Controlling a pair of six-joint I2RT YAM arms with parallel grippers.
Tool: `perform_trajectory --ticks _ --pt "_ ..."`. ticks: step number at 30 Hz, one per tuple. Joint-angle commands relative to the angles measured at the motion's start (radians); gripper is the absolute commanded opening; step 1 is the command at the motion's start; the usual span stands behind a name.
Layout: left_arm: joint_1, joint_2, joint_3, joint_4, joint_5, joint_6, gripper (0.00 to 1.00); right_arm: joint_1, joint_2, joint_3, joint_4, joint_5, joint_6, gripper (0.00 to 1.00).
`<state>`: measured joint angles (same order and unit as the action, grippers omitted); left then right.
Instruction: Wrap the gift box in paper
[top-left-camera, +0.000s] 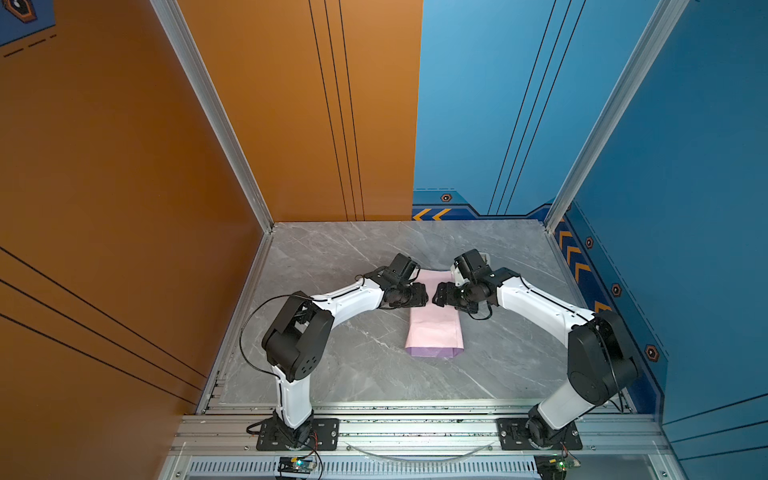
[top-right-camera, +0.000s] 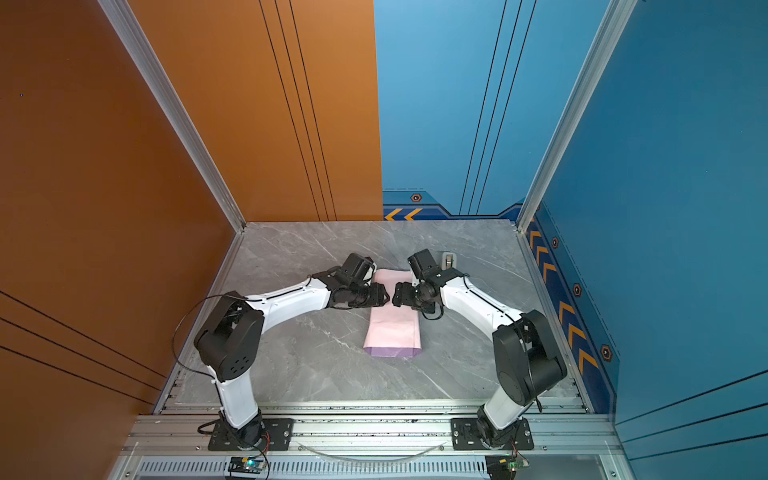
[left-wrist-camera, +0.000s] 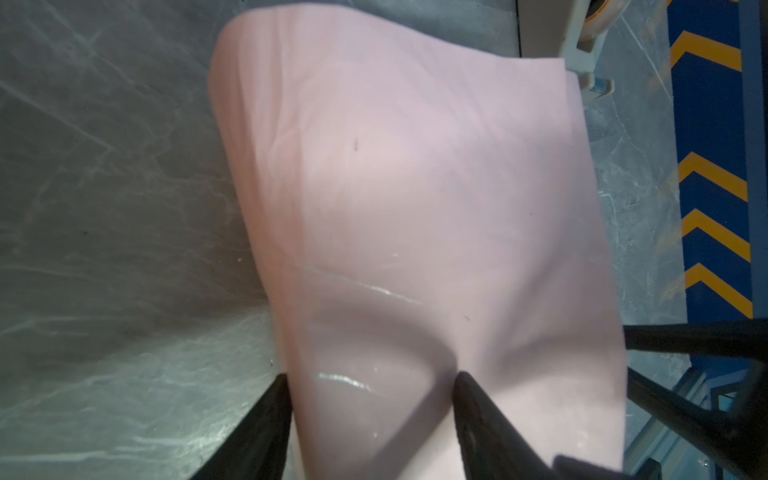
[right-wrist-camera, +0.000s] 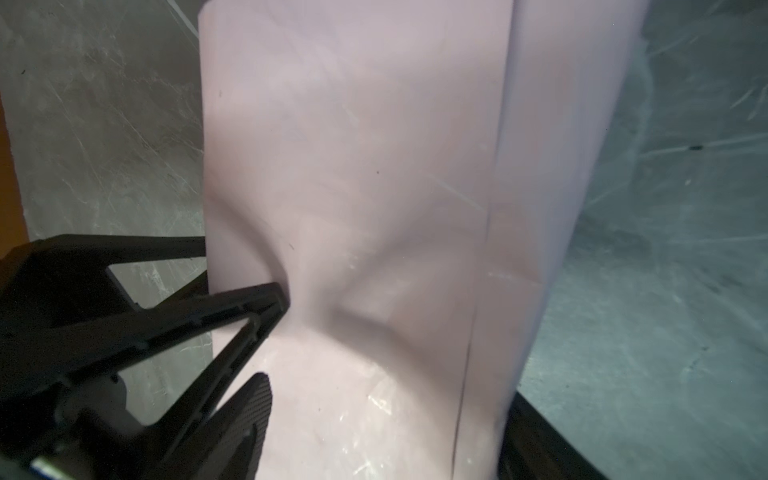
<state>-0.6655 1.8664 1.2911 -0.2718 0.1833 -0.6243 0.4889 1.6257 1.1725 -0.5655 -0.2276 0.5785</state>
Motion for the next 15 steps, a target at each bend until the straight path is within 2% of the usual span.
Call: perform_trajectory --ticks 1,4,8,15 --pt "-0.012 -0.032 0.024 -0.038 -0.030 0.023 0.62 0.007 -0.001 0.034 -0.096 0.098 -0.037 0.83" --pt "-0.013 -0.030 0.018 -0.039 -0.041 0.026 0.62 -0.018 -0.020 0.028 -0.116 0.114 -0.046 0.84" --pt "-0.013 -0.029 0.013 -0.040 -0.039 0.029 0.62 -0.055 -0.048 0.013 -0.113 0.077 -0.052 0.84" --pt "-0.016 -0.035 0.017 -0.032 -0.029 0.028 0.62 -0.039 0.025 0.053 -0.098 0.043 -0.060 0.84"
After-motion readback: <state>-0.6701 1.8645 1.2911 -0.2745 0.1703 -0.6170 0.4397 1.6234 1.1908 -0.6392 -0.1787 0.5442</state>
